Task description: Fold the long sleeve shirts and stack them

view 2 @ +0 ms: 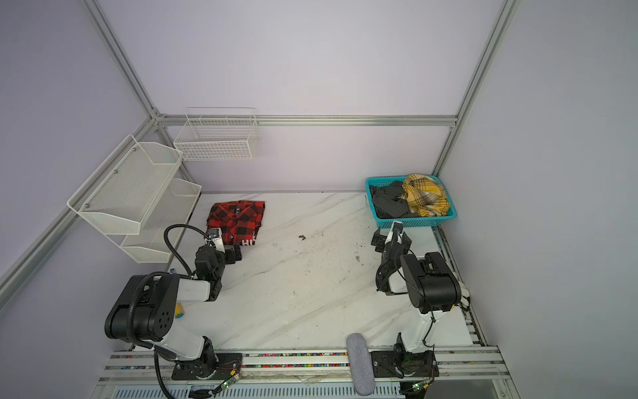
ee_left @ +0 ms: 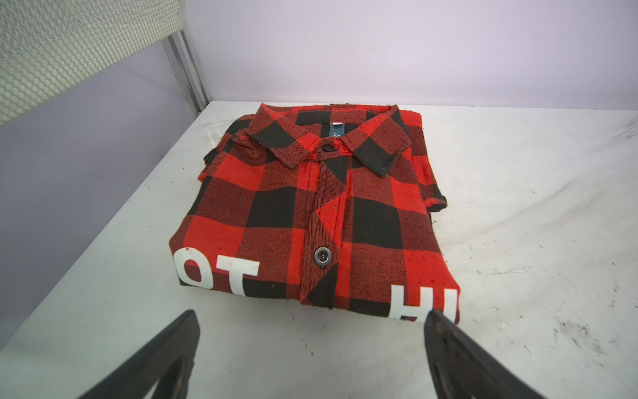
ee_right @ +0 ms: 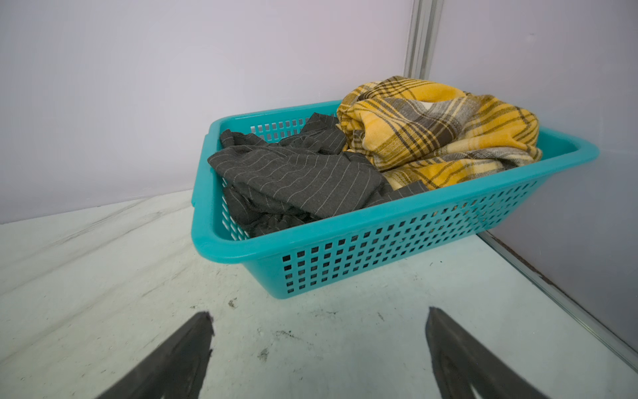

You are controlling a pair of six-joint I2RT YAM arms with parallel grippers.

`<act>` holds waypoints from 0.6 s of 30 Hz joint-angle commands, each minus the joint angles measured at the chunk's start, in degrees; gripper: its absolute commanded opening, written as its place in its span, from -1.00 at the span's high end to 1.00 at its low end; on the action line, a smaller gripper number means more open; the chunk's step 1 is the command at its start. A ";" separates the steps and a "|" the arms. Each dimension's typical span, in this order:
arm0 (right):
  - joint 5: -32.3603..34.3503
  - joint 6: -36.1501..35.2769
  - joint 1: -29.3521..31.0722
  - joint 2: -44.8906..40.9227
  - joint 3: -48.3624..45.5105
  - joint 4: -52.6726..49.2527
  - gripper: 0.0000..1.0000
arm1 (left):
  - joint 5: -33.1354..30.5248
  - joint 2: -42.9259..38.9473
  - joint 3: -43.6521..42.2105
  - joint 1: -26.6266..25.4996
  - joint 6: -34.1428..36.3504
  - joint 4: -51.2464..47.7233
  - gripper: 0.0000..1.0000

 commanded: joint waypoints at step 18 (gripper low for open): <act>-0.23 -0.97 -0.19 -0.52 -0.07 3.02 -0.95 | 0.12 -0.49 -0.98 0.02 1.25 3.45 -0.99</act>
